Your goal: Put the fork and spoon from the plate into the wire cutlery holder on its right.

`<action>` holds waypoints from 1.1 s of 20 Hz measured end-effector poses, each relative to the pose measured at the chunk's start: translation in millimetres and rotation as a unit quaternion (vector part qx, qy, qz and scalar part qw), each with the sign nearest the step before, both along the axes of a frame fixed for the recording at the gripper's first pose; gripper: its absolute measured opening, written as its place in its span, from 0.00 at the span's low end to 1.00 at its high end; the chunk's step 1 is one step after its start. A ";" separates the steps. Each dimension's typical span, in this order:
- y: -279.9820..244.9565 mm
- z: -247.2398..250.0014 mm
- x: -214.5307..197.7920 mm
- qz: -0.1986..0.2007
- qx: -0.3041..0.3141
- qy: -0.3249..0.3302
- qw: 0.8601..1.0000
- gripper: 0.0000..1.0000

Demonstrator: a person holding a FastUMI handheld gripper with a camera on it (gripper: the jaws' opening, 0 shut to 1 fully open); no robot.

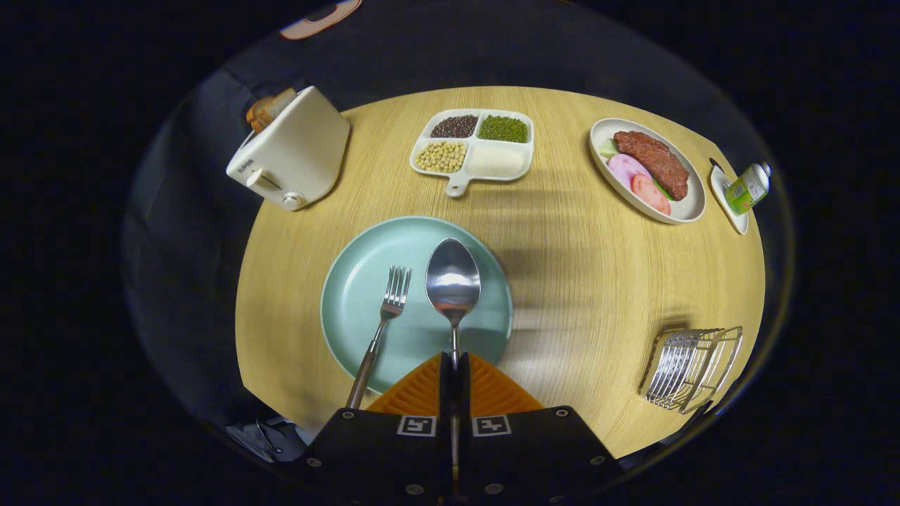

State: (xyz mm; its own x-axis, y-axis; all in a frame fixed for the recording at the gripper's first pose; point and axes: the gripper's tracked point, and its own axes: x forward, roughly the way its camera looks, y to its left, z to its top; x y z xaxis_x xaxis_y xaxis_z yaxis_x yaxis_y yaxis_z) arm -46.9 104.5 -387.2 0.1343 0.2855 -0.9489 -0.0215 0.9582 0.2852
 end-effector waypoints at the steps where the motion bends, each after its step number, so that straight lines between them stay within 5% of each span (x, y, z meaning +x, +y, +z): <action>1: -8.8 8.3 -0.6 -0.011 0.001 -0.010 1.000 0.04; 13: -194.9 68.0 -61.1 -0.136 -0.064 -0.066 0.986 0.04; 22: -246.6 38.0 -95.1 -0.110 -0.094 -0.033 0.989 0.04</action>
